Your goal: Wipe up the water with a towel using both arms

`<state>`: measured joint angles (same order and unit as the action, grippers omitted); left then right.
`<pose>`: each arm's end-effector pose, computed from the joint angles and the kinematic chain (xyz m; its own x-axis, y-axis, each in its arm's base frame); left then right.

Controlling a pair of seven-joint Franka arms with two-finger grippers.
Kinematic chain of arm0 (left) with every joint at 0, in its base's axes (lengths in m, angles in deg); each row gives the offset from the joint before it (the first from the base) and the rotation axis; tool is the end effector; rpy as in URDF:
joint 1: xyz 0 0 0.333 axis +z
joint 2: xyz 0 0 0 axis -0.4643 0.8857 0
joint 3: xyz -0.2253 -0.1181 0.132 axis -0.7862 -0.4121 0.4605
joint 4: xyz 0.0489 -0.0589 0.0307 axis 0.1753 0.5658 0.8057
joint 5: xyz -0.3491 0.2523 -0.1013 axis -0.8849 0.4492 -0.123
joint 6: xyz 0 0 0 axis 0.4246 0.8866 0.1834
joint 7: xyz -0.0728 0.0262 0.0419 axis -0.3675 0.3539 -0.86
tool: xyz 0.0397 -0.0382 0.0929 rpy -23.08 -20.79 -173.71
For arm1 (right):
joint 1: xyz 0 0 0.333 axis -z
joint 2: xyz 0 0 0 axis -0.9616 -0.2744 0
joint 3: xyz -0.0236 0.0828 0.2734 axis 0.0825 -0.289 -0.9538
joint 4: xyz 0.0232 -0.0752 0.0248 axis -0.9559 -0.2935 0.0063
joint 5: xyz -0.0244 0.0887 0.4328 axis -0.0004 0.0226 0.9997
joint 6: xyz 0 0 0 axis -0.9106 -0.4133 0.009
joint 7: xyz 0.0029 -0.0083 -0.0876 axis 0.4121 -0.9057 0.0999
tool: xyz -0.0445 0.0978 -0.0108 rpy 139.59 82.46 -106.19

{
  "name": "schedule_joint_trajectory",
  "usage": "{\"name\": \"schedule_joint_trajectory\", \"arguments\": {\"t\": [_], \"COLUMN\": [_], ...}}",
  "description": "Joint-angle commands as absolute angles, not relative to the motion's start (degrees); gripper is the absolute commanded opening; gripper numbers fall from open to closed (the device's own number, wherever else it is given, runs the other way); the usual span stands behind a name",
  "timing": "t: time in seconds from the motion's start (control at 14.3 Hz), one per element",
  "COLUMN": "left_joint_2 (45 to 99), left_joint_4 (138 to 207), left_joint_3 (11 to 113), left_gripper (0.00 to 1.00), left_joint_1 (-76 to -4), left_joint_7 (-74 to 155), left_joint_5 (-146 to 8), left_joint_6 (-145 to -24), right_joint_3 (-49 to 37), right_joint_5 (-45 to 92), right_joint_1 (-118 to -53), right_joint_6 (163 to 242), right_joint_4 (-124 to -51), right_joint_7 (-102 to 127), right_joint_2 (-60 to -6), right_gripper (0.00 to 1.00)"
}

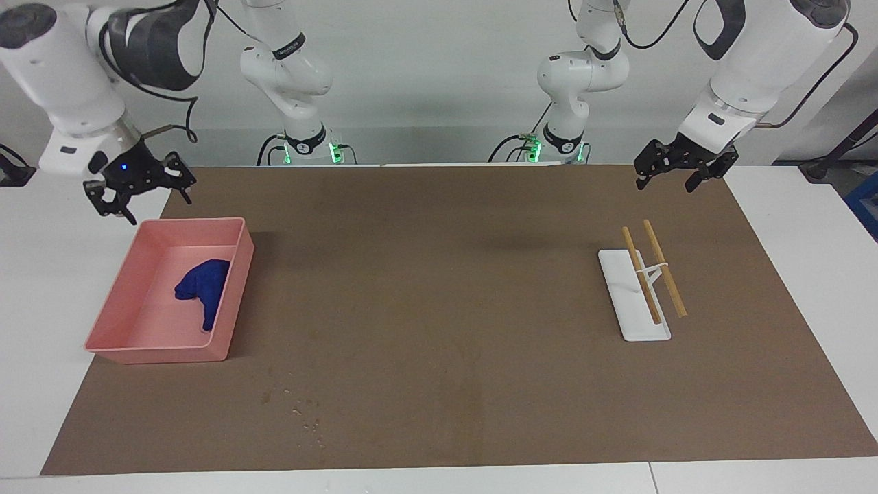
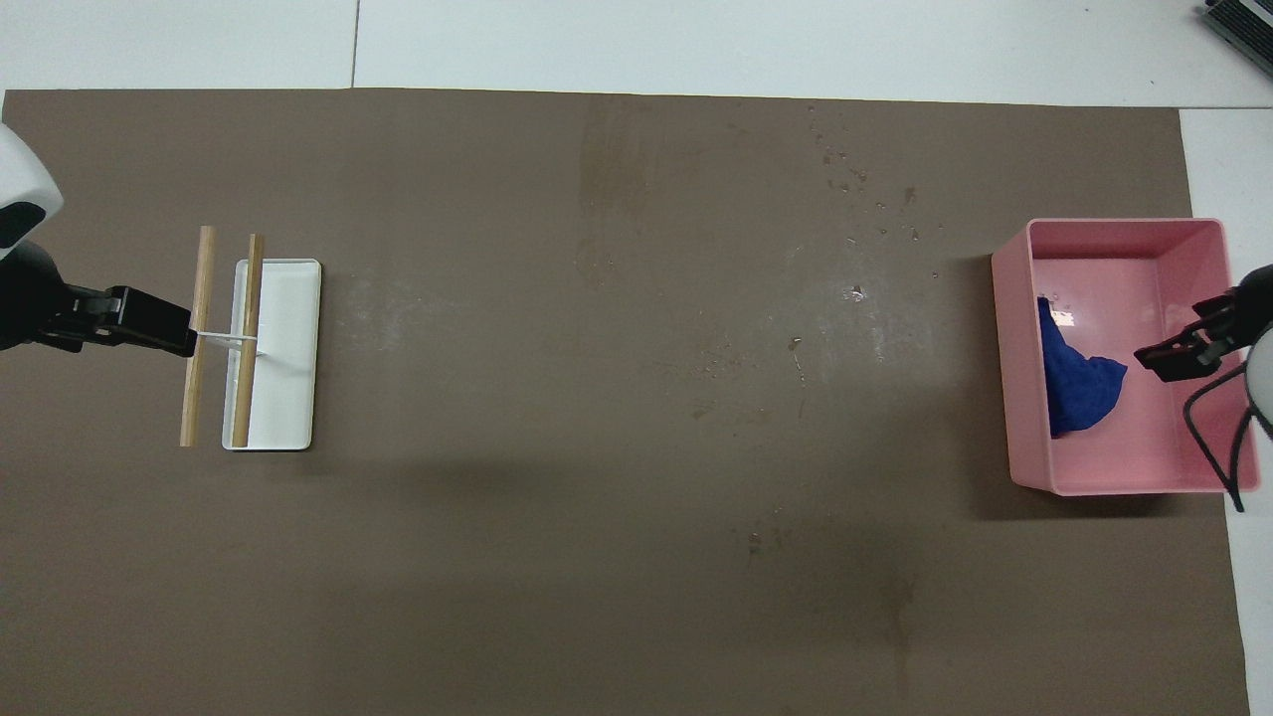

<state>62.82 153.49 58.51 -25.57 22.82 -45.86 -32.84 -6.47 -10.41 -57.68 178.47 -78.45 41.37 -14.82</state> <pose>0.5973 -0.0522 0.5823 0.9907 -0.1172 -0.0690 -0.1145 -0.9925 0.0419 0.5890 -0.0945 0.5838 0.8798 0.4747 -0.0225 0.4752 -0.8780 0.0578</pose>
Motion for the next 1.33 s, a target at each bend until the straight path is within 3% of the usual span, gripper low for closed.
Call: {"name": "schedule_joint_trajectory", "arguments": {"t": [0.0, 0.49, 0.77, 1.26], "left_joint_2": [61.09, 61.09, 61.09, 61.09], "left_joint_4": [155.47, 155.47, 155.47, 155.47], "left_joint_3": [58.06, 58.06, 58.06, 58.06], "left_gripper": [1.0, 1.0, 1.0, 1.0], "left_joint_1": [-24.85, -24.85, -24.85, -24.85], "left_joint_7": [22.48, 22.48, 22.48, 22.48], "left_joint_5": [-44.94, -44.95, -44.86, -44.86], "left_joint_6": [-32.82, -32.82, -32.82, -32.82], "right_joint_3": [-7.85, -9.88, -10.06, -7.61], "right_joint_5": [-9.11, -6.56, -6.65, -7.26], "right_joint_1": [-58.95, -62.55, -66.34, -69.31], "right_joint_6": [173.79, 171.77, 168.16, 169.13], "right_joint_4": [-73.59, -73.41, -61.3, -70.49], "right_joint_7": [36.46, 21.88, 17.14, 16.86], "right_joint_2": [-13.02, -13.09, -22.49, -17.85], "right_gripper": [1.0, 1.0, 1.0, 1.0]}}
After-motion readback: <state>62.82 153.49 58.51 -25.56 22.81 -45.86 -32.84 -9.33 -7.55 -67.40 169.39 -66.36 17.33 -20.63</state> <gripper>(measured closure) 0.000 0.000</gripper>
